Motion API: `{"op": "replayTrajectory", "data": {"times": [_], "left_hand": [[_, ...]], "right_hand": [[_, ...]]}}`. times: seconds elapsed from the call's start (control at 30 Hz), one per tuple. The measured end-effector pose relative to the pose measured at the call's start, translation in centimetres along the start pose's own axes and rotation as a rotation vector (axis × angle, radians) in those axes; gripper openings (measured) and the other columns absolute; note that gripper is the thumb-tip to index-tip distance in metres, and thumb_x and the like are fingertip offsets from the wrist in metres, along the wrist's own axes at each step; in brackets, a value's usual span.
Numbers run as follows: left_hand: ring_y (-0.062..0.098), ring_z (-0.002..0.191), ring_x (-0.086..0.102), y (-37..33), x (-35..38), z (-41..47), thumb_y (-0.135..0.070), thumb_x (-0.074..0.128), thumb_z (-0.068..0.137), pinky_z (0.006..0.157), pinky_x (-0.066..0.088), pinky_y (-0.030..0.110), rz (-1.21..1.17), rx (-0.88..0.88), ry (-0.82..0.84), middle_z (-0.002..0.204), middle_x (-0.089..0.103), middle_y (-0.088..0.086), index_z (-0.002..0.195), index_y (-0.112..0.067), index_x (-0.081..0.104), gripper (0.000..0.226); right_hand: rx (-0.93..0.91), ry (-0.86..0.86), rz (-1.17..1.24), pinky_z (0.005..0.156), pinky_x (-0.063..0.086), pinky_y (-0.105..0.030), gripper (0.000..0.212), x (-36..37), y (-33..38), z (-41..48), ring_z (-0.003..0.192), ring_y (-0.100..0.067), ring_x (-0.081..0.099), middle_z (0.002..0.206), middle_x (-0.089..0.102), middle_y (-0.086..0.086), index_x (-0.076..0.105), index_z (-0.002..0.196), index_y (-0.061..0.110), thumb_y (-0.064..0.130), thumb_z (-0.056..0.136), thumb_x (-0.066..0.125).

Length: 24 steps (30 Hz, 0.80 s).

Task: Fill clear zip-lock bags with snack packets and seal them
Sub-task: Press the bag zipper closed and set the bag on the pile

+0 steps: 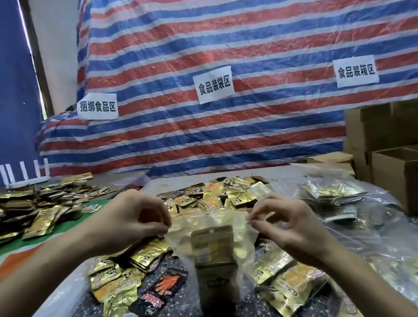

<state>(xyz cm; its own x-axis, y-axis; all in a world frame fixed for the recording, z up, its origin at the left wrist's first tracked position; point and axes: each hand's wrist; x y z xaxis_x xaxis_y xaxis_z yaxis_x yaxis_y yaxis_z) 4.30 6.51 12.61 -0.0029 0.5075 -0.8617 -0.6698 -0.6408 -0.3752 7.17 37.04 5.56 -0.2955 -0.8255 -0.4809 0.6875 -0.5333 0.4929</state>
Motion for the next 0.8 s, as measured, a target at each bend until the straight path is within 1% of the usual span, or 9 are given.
{"op": "replayTrajectory", "data": {"times": [0.1, 0.2, 0.27, 0.33, 0.4, 0.53, 0.67, 0.73, 0.8], "left_hand": [[0.007, 0.081, 0.07, 0.0, -0.3, -0.3, -0.01, 0.077, 0.08, 0.076, 0.058, 0.025, -0.067, 0.02, -0.108, 0.083, 0.074, -0.012, 0.083, -0.025, 0.077, 0.015], [0.014, 0.079, 0.072, -0.2, -0.5, -0.2, -0.009, 0.081, 0.074, 0.072, 0.061, 0.028, -0.191, 0.016, -0.251, 0.085, 0.075, -0.002, 0.091, -0.019, 0.075, 0.021], [0.016, 0.075, 0.074, -0.1, -0.5, 0.1, -0.011, 0.082, 0.069, 0.07, 0.061, 0.027, -0.284, -0.02, -0.316, 0.083, 0.076, 0.0, 0.096, -0.017, 0.073, 0.028], [0.015, 0.072, 0.074, 0.1, 0.0, 0.5, -0.01, 0.082, 0.07, 0.066, 0.059, 0.021, -0.346, -0.07, -0.315, 0.081, 0.077, 0.001, 0.093, -0.012, 0.075, 0.025], [0.012, 0.069, 0.072, 0.3, 0.9, 0.9, -0.006, 0.08, 0.074, 0.062, 0.055, 0.015, -0.345, -0.122, -0.264, 0.078, 0.077, 0.002, 0.085, -0.011, 0.077, 0.012], [0.009, 0.07, 0.069, 0.6, 2.3, 1.4, -0.012, 0.078, 0.081, 0.065, 0.052, 0.018, -0.298, -0.161, -0.213, 0.079, 0.076, 0.0, 0.08, -0.017, 0.076, 0.006], [0.004, 0.071, 0.065, 0.3, 2.5, 1.6, -0.021, 0.075, 0.085, 0.066, 0.046, 0.019, -0.253, -0.165, -0.205, 0.081, 0.072, 0.001, 0.082, -0.018, 0.074, 0.004], [0.001, 0.068, 0.062, -0.2, 2.6, 1.7, -0.019, 0.073, 0.087, 0.064, 0.044, 0.017, -0.25, -0.156, -0.228, 0.081, 0.07, -0.001, 0.083, -0.016, 0.072, 0.005], [0.0, 0.066, 0.06, -0.9, 2.6, 1.7, -0.016, 0.071, 0.088, 0.061, 0.045, 0.015, -0.225, -0.128, -0.272, 0.08, 0.069, -0.001, 0.082, -0.015, 0.07, 0.007]], "right_hand": [[0.035, 0.068, 0.006, 0.077, 0.058, -0.034, 0.011, -1.9, 1.7, 1.0, 0.086, -0.017, 0.068, 0.09, 0.07, -0.003, 0.078, 0.087, 0.012, 0.002, 0.086, 0.073], [0.062, 0.136, 0.039, 0.078, 0.058, -0.028, 0.019, -3.4, 3.2, 1.8, 0.086, -0.015, 0.071, 0.09, 0.074, -0.001, 0.079, 0.089, 0.015, -0.002, 0.085, 0.072], [0.084, 0.139, 0.053, 0.076, 0.059, -0.028, 0.022, -4.1, 3.8, 2.3, 0.082, -0.014, 0.071, 0.09, 0.077, 0.002, 0.079, 0.091, 0.017, -0.002, 0.084, 0.072], [0.111, 0.113, 0.056, 0.073, 0.061, -0.034, 0.021, -4.5, 3.9, 2.8, 0.077, -0.019, 0.071, 0.087, 0.077, -0.001, 0.078, 0.092, 0.019, 0.0, 0.083, 0.074], [0.149, 0.105, 0.03, 0.071, 0.062, -0.038, 0.019, -4.5, 3.8, 3.1, 0.074, -0.021, 0.071, 0.084, 0.076, -0.006, 0.077, 0.093, 0.019, 0.004, 0.082, 0.077], [0.22, 0.138, -0.047, 0.074, 0.062, -0.04, 0.018, -4.7, 3.1, 2.9, 0.074, -0.017, 0.072, 0.082, 0.075, -0.002, 0.075, 0.095, 0.019, 0.004, 0.084, 0.076], [0.254, 0.156, -0.084, 0.075, 0.061, -0.038, 0.022, -5.5, 3.0, 2.4, 0.078, -0.016, 0.072, 0.084, 0.075, 0.002, 0.071, 0.095, 0.019, 0.0, 0.084, 0.074], [0.243, 0.126, -0.113, 0.074, 0.061, -0.035, 0.022, -5.7, 3.2, 2.4, 0.078, -0.015, 0.071, 0.082, 0.074, 0.001, 0.068, 0.094, 0.018, 0.0, 0.084, 0.074], [0.208, 0.07, -0.177, 0.07, 0.058, -0.029, 0.021, -5.6, 3.5, 2.2, 0.075, -0.011, 0.068, 0.078, 0.072, 0.0, 0.065, 0.09, 0.018, 0.001, 0.084, 0.074]]}}
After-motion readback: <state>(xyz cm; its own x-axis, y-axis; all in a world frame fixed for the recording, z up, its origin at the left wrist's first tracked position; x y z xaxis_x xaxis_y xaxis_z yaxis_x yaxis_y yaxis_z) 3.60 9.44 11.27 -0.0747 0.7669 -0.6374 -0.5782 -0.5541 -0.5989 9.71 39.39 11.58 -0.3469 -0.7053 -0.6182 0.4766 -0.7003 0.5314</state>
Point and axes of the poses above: each hand's wrist, its own z-axis towards the middle knuckle, its own x-axis out of the palm, y = z × x
